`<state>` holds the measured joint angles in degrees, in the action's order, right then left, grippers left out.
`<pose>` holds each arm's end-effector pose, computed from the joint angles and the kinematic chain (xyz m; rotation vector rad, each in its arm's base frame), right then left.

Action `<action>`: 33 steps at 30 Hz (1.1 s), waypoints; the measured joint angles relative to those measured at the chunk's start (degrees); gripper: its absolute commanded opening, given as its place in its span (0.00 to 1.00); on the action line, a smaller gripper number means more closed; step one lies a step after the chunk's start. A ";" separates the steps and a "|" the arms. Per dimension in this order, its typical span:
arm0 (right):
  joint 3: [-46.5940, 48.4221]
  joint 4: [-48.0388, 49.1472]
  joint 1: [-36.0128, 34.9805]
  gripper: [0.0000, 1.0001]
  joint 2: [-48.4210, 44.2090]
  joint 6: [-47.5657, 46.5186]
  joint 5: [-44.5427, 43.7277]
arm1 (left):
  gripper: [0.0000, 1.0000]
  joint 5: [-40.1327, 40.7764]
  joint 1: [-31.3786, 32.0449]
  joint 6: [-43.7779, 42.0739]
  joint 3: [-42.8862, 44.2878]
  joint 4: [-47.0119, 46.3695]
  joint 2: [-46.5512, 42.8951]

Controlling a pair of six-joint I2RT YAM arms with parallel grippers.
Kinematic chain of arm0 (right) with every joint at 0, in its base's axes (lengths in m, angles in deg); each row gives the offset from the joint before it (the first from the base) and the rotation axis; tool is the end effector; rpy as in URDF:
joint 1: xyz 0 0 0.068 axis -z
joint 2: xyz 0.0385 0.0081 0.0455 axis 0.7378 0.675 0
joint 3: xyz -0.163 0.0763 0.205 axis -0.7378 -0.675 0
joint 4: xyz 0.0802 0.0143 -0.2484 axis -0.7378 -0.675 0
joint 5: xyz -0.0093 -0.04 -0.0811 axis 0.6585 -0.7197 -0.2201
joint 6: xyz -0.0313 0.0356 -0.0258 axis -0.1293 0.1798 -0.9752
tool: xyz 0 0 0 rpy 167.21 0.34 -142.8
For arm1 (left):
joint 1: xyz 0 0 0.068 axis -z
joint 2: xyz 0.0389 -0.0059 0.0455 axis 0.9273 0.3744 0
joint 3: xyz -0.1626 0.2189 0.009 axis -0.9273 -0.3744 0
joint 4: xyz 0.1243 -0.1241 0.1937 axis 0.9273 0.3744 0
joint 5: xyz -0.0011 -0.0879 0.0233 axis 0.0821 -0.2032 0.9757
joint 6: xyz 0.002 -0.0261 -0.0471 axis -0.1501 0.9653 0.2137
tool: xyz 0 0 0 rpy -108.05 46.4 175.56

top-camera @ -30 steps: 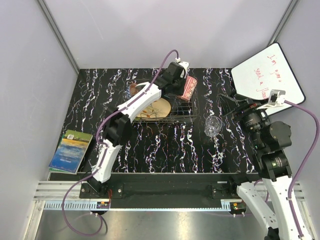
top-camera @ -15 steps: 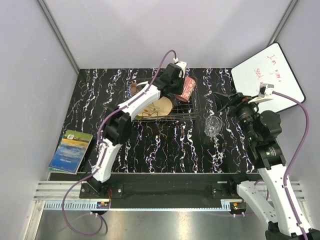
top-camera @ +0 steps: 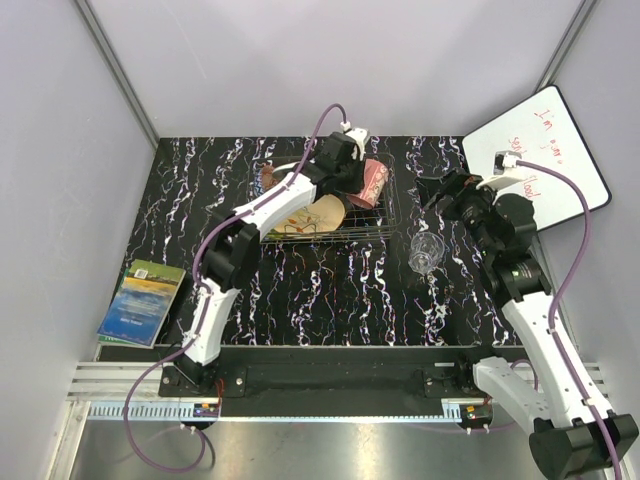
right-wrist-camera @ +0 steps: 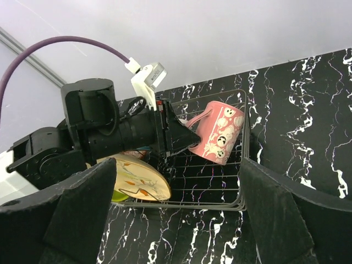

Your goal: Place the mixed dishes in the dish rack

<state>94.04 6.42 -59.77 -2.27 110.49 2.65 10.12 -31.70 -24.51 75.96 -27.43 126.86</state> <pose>0.1923 0.0444 0.3824 0.1280 1.5943 0.5721 0.4230 -0.3131 0.2514 0.4478 2.2105 -0.5426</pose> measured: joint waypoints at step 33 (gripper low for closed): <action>45.00 7.34 5.81 0.40 66.64 3.63 13.57 | 0.00 -1.42 0.50 -1.51 -16.46 -13.88 -7.48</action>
<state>139.04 13.76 -53.96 64.37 114.12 16.23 8.70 -31.19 -26.02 59.50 -41.31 119.39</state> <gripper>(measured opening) 0.529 0.244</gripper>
